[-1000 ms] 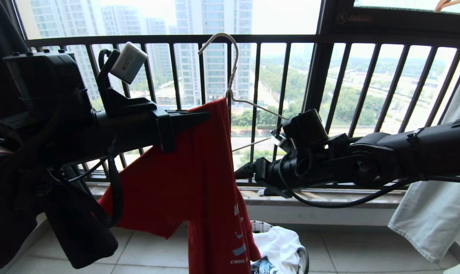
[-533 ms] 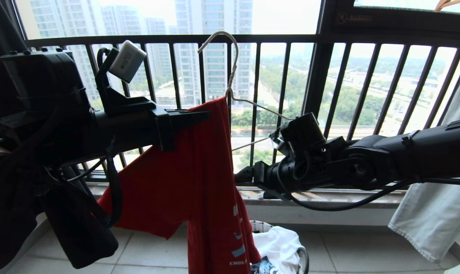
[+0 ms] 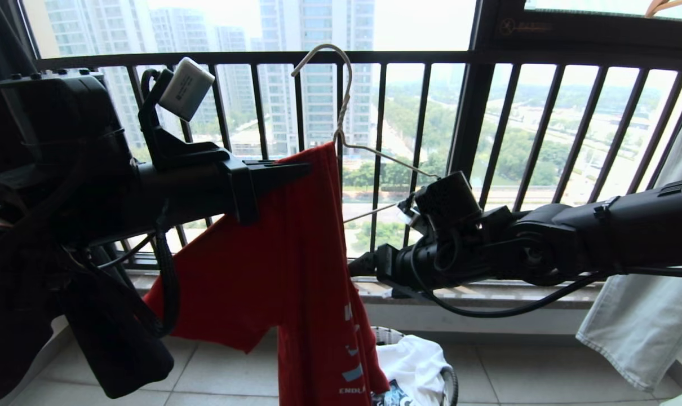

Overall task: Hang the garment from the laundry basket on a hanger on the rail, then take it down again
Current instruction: Hang the clothes on the clothes rack

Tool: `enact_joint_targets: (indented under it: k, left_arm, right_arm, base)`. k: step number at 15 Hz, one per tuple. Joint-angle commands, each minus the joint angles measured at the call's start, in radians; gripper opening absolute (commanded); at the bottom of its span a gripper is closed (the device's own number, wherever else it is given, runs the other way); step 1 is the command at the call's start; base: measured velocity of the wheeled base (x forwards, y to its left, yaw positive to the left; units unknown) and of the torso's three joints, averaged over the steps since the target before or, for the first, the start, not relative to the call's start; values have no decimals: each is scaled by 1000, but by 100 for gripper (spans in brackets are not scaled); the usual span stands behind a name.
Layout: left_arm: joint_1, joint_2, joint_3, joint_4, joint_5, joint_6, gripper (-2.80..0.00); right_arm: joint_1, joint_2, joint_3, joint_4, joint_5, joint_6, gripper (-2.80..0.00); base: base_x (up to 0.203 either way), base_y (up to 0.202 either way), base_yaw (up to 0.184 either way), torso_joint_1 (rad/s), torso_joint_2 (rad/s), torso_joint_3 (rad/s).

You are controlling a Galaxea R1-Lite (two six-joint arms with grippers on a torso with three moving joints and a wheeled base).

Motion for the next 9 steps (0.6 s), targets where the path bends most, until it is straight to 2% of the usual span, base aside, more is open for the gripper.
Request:
enact_joint_targets:
  k: [1, 9]
  left_arm:
    - [0, -14, 0, -4, -3, -2, -280]
    - [0, -57, 15, -4, -3, -2, -280]
  right_arm:
    - [-1, 4, 1, 0, 0, 3, 0]
    - [-3, 48, -2, -2, -51, -19, 0]
  base:
    - [0, 0, 0, 0, 0, 0]
    - [0, 0, 0, 0, 0, 0]
